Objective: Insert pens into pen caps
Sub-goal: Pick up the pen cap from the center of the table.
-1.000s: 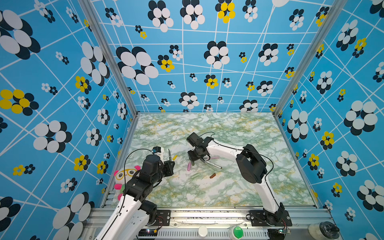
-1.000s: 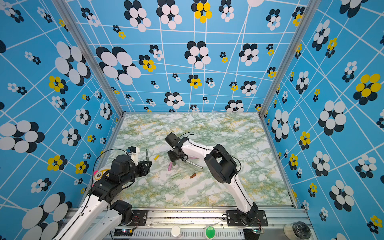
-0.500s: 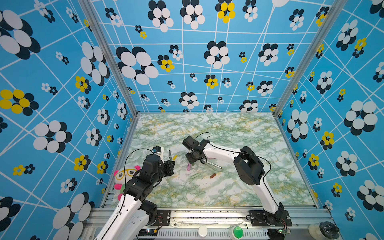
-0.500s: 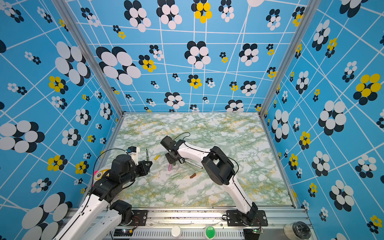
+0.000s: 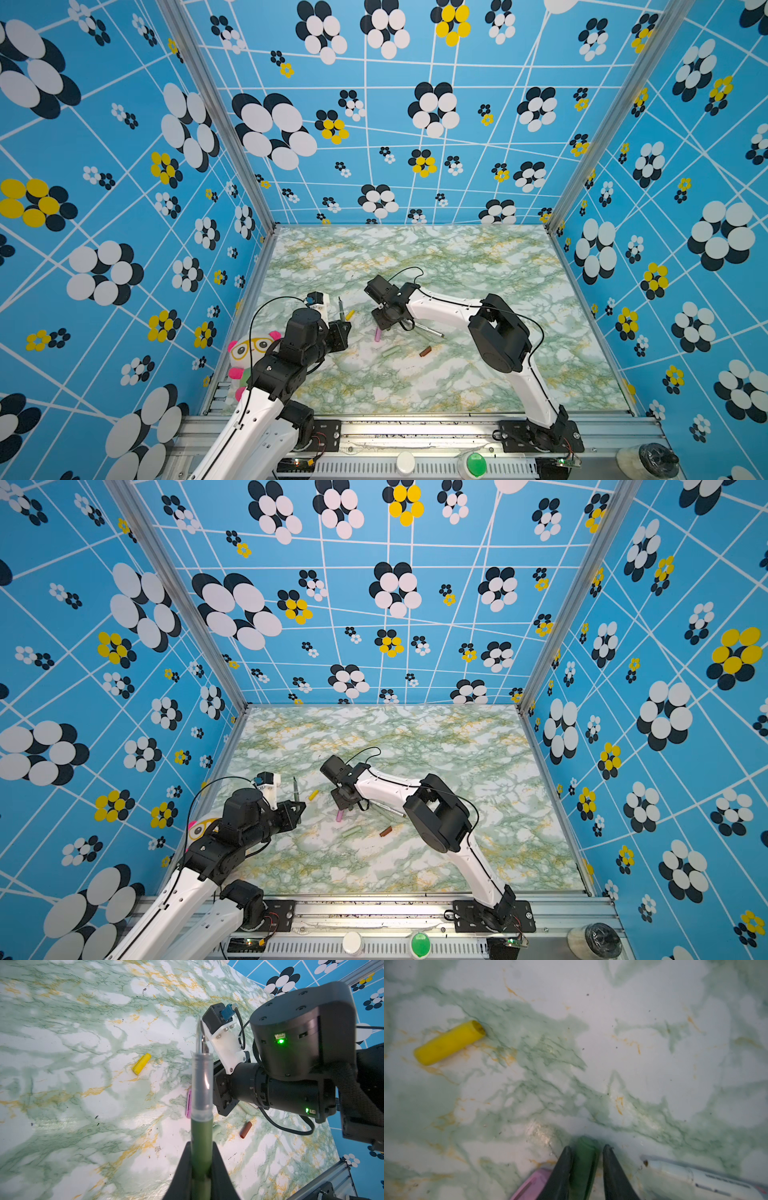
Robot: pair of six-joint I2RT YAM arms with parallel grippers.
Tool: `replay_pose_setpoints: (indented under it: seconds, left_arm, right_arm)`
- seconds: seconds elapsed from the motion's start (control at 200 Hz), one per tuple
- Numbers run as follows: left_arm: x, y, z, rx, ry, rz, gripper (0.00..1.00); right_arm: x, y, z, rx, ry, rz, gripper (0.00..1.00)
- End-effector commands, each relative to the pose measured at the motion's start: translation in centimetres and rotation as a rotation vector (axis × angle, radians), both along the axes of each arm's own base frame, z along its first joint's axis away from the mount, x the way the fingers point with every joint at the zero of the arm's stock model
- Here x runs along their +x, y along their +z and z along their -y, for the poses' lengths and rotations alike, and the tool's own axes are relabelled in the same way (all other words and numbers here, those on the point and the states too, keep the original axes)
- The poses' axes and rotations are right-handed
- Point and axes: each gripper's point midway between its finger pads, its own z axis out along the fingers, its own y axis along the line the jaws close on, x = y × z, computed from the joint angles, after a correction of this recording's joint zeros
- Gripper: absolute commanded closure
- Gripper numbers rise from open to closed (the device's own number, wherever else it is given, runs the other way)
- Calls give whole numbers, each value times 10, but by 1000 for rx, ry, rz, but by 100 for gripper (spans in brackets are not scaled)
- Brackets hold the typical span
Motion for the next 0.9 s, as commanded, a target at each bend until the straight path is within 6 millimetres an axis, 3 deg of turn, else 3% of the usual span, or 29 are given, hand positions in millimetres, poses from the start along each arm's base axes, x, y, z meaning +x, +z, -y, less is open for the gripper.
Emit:
replay_pose_setpoints:
  seconds: [0.0,0.23,0.525,0.545,0.79,0.81,0.895]
  left_arm:
    - [3,2,1,-18,0,6,100]
    - [6,2,5,-30,-9,6,100]
    - [7,-1,14,-42,-54,-3,100]
    - [7,-2,15,-42,-59,-4,100]
    - [7,-5,32,-38,-137,-6,100]
    - [6,-5,35,-42,-145,-4,100]
    - [7,-4,45,-65,-178,6,100]
  right_arm:
    - [-34,-43,35,-162,7,-129,75]
    - [-28,-31,32,-120,-11,-117,77]
    - [-11,3,24,48,-81,-122,78]
    - [-8,18,23,80,-86,-107,78]
    - [14,68,23,257,-158,-69,78]
    - [11,62,29,248,-167,-81,78]
    - [16,78,34,292,-187,-63,78]
